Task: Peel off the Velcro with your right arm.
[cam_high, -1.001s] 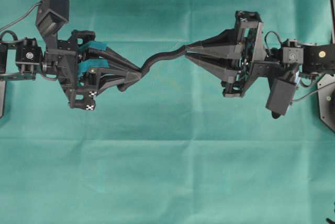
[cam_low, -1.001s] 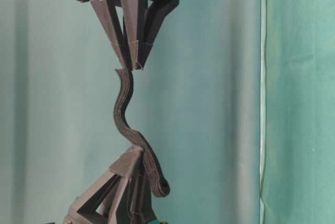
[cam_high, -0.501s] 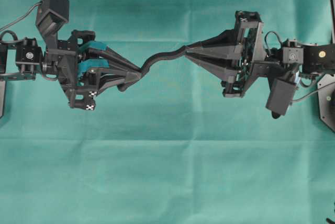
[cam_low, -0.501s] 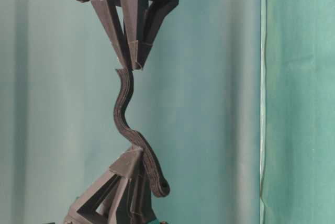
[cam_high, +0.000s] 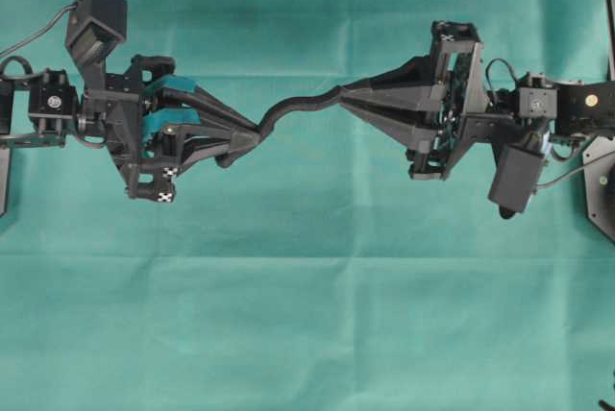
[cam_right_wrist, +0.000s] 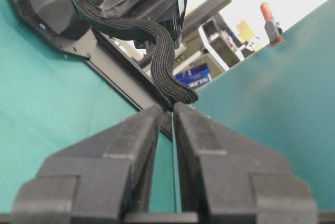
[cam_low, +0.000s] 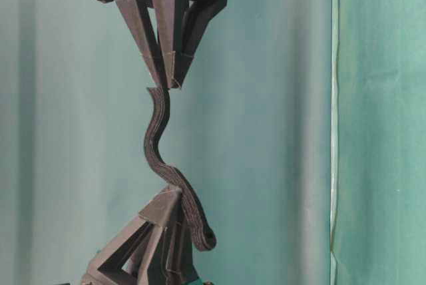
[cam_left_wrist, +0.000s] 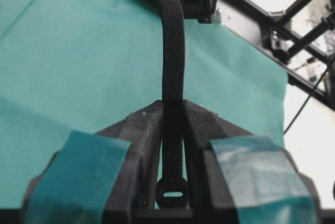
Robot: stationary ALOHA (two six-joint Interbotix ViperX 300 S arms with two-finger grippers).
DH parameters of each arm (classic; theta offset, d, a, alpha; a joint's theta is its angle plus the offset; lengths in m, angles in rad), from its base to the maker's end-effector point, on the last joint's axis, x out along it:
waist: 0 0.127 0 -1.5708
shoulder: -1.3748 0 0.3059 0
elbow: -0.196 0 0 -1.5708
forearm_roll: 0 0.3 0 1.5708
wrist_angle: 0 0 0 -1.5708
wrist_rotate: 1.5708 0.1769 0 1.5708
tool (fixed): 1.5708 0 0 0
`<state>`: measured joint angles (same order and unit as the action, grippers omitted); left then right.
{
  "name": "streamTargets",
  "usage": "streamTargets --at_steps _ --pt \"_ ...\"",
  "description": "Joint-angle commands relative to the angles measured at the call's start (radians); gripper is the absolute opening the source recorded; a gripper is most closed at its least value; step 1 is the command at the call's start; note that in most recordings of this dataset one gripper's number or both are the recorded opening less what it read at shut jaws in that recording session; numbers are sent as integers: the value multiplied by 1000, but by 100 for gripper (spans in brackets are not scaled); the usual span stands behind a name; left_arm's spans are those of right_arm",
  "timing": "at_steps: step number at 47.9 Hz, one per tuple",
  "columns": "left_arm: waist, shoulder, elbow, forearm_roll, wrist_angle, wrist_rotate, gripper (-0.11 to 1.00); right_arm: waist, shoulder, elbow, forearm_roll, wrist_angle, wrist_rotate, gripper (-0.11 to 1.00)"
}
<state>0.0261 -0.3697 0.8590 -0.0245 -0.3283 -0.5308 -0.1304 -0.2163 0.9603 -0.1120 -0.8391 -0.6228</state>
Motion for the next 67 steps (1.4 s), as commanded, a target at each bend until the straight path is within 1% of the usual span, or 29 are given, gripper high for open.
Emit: streamTargets --at_steps 1,20,28,67 --pt "5 -11 -21 -2 -11 0 10 9 -8 -9 -2 -9 2 -6" --pt "5 -11 -20 -2 -11 0 10 9 -6 -8 -2 -9 2 -6" --pt "5 -11 -20 -2 -11 0 10 9 -6 -8 -2 -9 2 -10" --pt "5 -9 -20 -2 -11 2 10 21 8 -12 -2 -9 2 -10"
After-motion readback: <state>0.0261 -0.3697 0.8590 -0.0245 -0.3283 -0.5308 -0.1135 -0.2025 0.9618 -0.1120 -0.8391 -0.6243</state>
